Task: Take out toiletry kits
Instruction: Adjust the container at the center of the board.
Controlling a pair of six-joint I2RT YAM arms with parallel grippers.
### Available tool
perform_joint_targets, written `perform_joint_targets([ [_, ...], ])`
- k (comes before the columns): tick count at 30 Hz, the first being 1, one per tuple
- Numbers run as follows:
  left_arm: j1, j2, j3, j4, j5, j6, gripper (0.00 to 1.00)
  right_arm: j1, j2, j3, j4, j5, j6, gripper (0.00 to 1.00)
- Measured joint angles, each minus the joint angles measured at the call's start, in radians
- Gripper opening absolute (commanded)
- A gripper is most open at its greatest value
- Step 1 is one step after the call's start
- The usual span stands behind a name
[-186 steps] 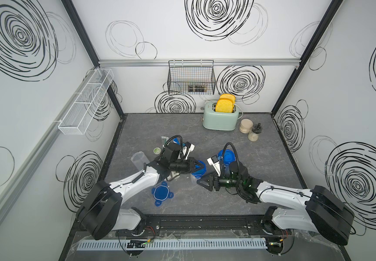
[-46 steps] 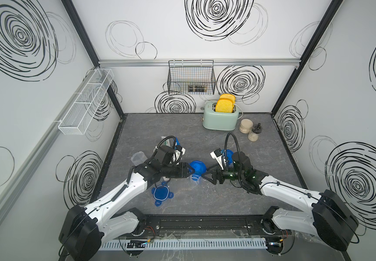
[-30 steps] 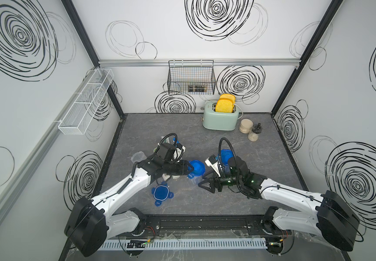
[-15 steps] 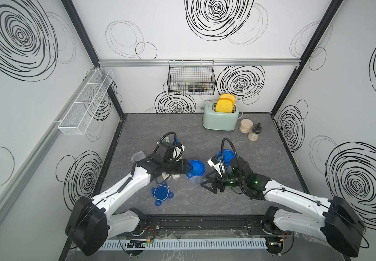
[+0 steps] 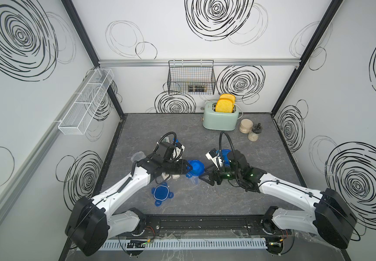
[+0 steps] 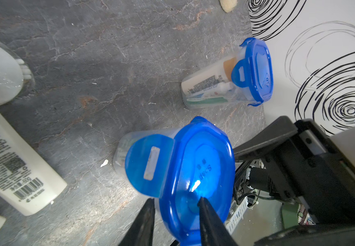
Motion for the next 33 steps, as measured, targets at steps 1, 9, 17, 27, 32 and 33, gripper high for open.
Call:
perform_joint_targets([
  [1,0.0,0.0,0.0,0.0,0.0,0.0,0.37,0.013,0.005,0.0,-0.002,-0.001,0.001,0.73],
  [9,0.011,0.004,0.005,0.003,-0.008,0.005,0.36,0.111,0.006,-0.004,-0.007,0.004,0.007,0.73],
  [17,0.011,0.009,0.009,0.0,-0.008,0.016,0.43,0.122,0.005,-0.009,0.0,0.024,0.018,0.75],
  [27,0.052,-0.115,0.105,-0.072,-0.105,0.01,0.42,0.056,-0.124,-0.061,-0.006,0.017,0.023,0.77],
  [32,-0.027,-0.166,0.064,0.075,0.011,-0.085,0.37,-0.019,-0.219,-0.119,0.014,-0.016,0.038,0.77],
  [33,-0.055,-0.163,0.043,0.114,0.031,-0.109,0.36,-0.025,-0.237,-0.136,0.024,-0.02,0.04,0.77],
])
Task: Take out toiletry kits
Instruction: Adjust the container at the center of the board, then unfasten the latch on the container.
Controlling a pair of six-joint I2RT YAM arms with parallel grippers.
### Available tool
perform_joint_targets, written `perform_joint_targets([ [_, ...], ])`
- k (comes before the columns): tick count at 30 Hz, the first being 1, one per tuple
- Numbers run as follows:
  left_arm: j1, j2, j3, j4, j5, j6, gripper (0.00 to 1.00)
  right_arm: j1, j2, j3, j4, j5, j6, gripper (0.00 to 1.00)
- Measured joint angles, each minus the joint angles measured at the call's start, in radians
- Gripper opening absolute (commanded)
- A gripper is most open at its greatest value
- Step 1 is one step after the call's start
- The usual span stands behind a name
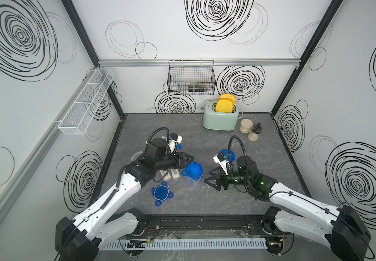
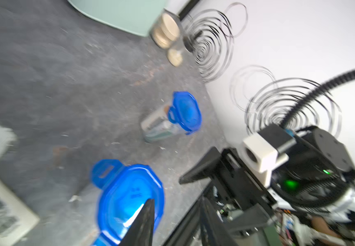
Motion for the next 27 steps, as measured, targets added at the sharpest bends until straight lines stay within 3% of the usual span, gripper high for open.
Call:
perform_joint_targets([
  [5,-0.07,0.065,-0.08,0.119,0.053,-0.072,0.31,-0.001,-0.042,-0.064,0.044,-0.02,0.009,0.76],
  [12,-0.065,0.143,-0.131,0.197,0.065,-0.109,0.26,0.023,0.019,-0.067,0.116,-0.062,0.054,0.73],
  [27,-0.009,0.173,-0.219,0.356,0.135,-0.15,0.19,0.147,0.204,-0.058,0.278,0.008,0.236,0.73],
])
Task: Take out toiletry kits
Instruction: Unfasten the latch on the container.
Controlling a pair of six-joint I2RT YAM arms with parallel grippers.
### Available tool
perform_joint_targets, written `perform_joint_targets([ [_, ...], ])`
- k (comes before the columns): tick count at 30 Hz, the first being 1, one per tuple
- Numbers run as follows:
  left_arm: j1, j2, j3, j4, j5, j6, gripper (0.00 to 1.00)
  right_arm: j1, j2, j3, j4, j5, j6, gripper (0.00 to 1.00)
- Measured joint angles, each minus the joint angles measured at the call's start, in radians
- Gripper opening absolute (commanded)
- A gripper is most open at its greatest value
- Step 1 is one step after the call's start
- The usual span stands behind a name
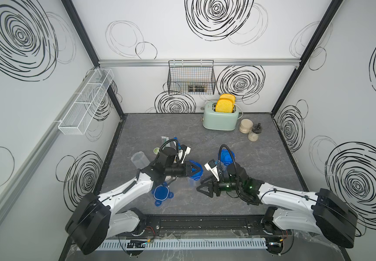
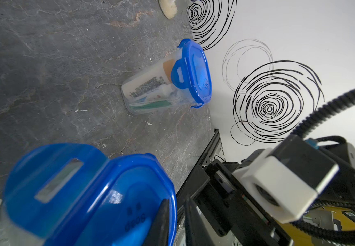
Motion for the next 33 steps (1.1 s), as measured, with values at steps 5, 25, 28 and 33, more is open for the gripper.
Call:
perform_joint_targets([
  [5,0.0,0.001,0.0,0.0,-0.001,0.001,0.18,0.002,0.0,0.0,0.056,0.025,0.048,0.73],
  [25,0.003,0.006,-0.006,0.013,0.002,0.006,0.16,0.006,0.084,0.0,0.161,0.037,0.102,0.73],
  [28,0.003,0.007,-0.013,0.029,0.002,0.006,0.16,0.006,0.098,0.0,0.18,0.029,0.108,0.73],
  [33,0.003,0.008,-0.032,0.068,0.005,0.004,0.15,0.006,0.111,0.0,0.205,0.013,0.11,0.73],
])
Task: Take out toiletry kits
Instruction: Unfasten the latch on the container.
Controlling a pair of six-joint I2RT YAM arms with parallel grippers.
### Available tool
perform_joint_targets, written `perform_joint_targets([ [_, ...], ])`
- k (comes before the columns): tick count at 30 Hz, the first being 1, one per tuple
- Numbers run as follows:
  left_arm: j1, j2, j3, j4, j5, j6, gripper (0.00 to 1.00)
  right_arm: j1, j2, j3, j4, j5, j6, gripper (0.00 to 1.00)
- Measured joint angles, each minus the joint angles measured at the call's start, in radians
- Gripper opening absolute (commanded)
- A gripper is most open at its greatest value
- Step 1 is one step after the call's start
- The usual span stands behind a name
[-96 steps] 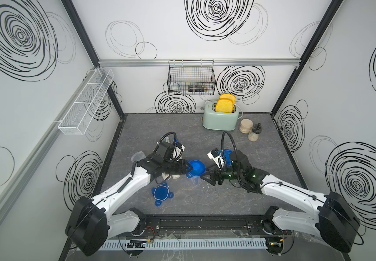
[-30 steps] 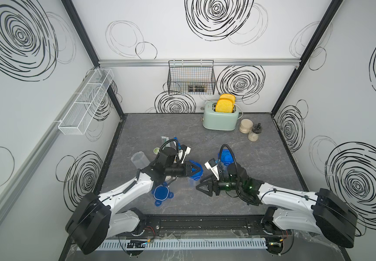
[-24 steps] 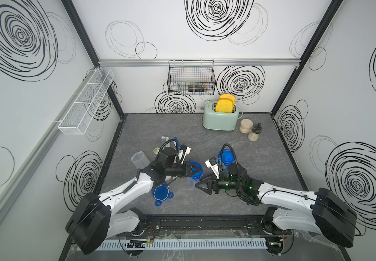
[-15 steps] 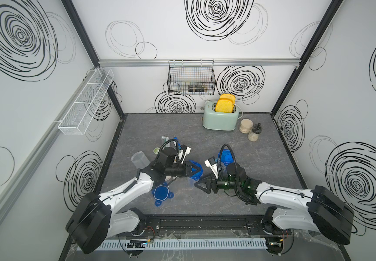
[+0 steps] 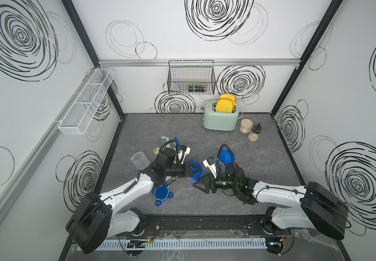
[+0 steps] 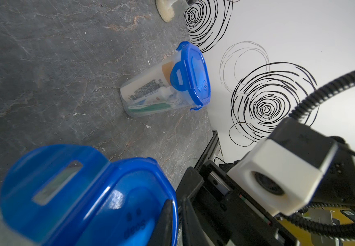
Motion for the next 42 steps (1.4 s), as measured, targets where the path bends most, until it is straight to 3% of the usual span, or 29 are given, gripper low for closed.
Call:
perform_joint_targets([
  [14,0.002,0.009,-0.035,0.089,0.011,-0.016,0.14,-0.001,0.039,-0.022,0.112,-0.042,-0.007,0.73],
  [35,0.002,0.021,-0.052,0.142,0.008,-0.026,0.13,0.015,0.095,-0.003,0.235,-0.241,-0.081,0.76],
  [38,0.002,0.012,-0.04,0.119,0.003,-0.021,0.16,0.015,0.088,0.012,0.179,-0.248,-0.126,0.76],
  [42,-0.003,-0.005,-0.003,0.038,-0.01,0.004,0.26,0.003,0.036,0.013,0.095,-0.249,-0.19,0.76],
])
